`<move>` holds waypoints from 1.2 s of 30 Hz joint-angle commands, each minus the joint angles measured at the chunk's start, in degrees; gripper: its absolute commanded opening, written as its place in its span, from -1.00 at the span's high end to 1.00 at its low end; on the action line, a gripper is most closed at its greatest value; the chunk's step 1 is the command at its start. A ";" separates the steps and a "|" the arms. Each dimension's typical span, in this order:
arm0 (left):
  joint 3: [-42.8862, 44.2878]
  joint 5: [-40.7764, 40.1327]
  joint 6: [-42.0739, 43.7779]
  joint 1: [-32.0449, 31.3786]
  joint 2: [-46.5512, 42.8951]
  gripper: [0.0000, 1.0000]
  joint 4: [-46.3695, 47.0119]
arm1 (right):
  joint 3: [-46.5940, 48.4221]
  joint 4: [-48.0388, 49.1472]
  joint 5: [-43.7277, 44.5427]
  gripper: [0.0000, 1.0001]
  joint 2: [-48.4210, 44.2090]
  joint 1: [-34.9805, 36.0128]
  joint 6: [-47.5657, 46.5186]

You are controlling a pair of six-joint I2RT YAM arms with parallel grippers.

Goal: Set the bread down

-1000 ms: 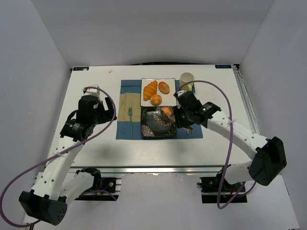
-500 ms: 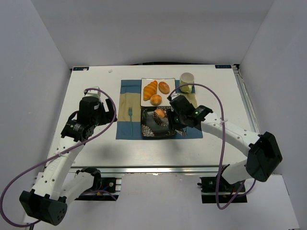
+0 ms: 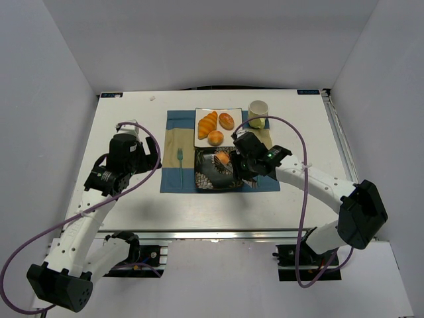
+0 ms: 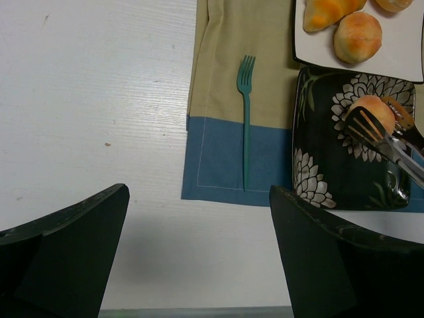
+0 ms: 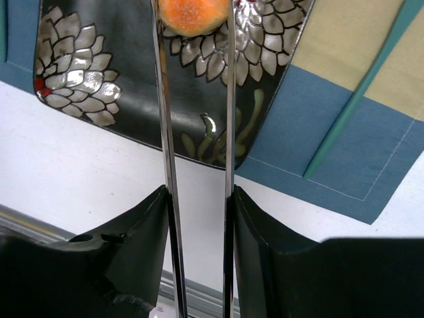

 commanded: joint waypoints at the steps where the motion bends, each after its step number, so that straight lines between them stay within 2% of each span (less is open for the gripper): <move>1: -0.49 0.44 0.07 0.01 -0.99 -0.96 0.41 | -0.03 1.84 -1.98 0.10 -0.04 0.10 0.25; 7: -0.40 0.35 0.16 0.01 -1.07 -0.96 0.23 | -0.12 1.23 -1.28 -0.23 -1.00 0.19 0.16; 11: -0.32 0.53 0.16 0.01 -0.90 -0.97 0.49 | 0.58 0.52 -1.45 -0.32 -1.27 0.19 0.16; 23: -0.14 0.44 0.34 0.01 -0.81 -0.96 0.14 | 4.98 -2.55 2.15 -0.37 -6.09 0.19 2.36; 28: -0.31 0.09 0.60 0.01 -0.90 -0.96 -0.21 | 8.23 -6.06 6.63 -0.38 -9.96 -0.43 2.80; 32: -0.49 0.09 0.78 0.01 -1.07 -0.96 -0.30 | 9.29 -9.15 9.36 -0.40 -14.35 -4.46 2.28; 34: -0.40 0.09 0.95 0.01 -1.07 -0.96 -0.47 | 8.15 -8.80 8.14 -0.38 -18.13 -10.77 0.26; 35: -0.49 0.17 1.04 0.01 -0.90 -0.96 -0.39 | 7.27 -8.19 7.09 -0.38 -19.10 -17.33 -0.70; 36: -0.66 0.26 1.04 0.01 -0.81 -0.96 -0.12 | 6.31 -7.66 4.20 -0.38 -19.89 -20.96 -2.89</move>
